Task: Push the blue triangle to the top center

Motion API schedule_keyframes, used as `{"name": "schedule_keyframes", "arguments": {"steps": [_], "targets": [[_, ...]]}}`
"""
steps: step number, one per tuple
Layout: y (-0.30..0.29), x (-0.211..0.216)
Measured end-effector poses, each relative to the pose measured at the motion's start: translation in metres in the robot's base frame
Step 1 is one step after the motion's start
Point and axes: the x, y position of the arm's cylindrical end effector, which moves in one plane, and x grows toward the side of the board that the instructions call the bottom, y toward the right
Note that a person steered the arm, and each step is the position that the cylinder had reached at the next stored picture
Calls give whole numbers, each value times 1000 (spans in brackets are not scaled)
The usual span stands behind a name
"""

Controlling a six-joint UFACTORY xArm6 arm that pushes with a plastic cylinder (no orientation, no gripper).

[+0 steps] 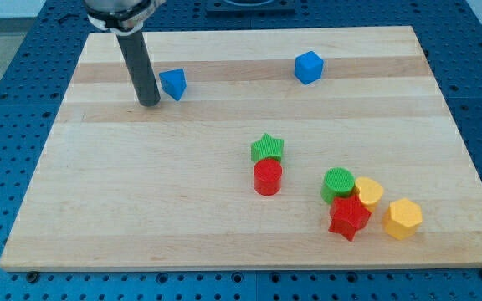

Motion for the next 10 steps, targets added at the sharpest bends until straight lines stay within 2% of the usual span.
{"name": "schedule_keyframes", "arguments": {"steps": [4,6,7,9,10], "targets": [[33,-49],[105,-52],[116,-56],[24,-72],[34,-73]]}}
